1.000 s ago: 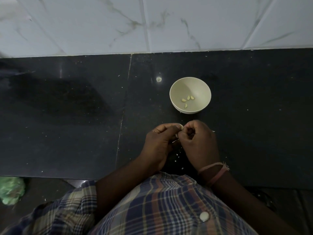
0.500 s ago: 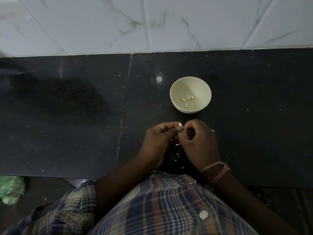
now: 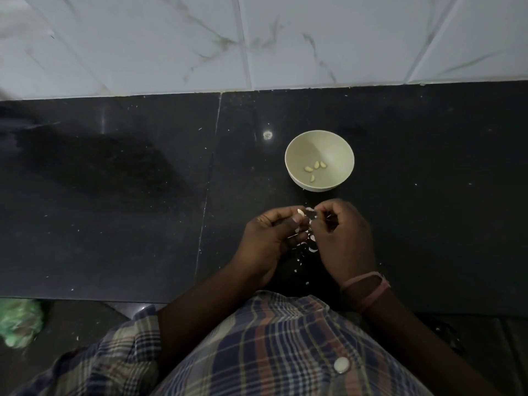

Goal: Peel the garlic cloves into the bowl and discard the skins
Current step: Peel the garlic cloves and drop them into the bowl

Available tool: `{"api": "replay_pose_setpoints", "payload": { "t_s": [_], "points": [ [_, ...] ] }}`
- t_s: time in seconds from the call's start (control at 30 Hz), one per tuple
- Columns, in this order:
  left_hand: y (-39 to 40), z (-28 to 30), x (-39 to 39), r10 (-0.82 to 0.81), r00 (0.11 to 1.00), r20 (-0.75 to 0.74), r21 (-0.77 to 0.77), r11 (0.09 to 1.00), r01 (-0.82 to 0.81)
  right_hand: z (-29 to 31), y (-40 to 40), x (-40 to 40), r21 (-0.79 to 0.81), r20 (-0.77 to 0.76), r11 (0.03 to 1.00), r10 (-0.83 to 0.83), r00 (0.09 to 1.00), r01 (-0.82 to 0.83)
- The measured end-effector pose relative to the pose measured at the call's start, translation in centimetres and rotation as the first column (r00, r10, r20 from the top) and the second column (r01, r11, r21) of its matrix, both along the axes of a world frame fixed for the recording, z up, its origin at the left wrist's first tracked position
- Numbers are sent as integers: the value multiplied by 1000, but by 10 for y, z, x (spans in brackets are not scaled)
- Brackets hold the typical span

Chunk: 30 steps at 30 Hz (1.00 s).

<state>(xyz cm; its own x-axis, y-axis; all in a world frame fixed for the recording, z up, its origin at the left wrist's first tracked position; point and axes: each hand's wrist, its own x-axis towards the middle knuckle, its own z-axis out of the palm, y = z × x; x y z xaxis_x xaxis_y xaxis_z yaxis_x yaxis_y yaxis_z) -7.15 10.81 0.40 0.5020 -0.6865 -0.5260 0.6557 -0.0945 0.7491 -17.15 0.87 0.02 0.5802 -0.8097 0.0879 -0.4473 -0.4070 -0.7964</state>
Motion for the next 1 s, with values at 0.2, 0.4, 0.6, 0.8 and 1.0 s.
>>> {"api": "replay_pose_setpoints", "payload": {
  "t_s": [0.2, 0.4, 0.6, 0.8, 1.0],
  "points": [
    [0, -1, 1, -5, 998, -68, -62, 998, 1, 1, 0, -3, -4, 13, 999, -44, 999, 44],
    [0, -5, 4, 15, 991, -132, -81, 996, -25, -6, -3, -5, 67, -1, 997, -26, 1000, 26],
    [0, -13, 12, 49, 966, -255, -41, 997, -61, -4, 1, -6, 44, 6, 991, 124, 992, -124],
    [-3, -18, 14, -3, 922, -386, -151, 987, -60, -20, 24, -3, 11, -36, 928, 372, 928, -372],
    [-2, -23, 14, 49, 913, -404, -114, 988, -103, -32, 13, -5, 121, -187, 980, 181, 966, -160]
  ]
}}
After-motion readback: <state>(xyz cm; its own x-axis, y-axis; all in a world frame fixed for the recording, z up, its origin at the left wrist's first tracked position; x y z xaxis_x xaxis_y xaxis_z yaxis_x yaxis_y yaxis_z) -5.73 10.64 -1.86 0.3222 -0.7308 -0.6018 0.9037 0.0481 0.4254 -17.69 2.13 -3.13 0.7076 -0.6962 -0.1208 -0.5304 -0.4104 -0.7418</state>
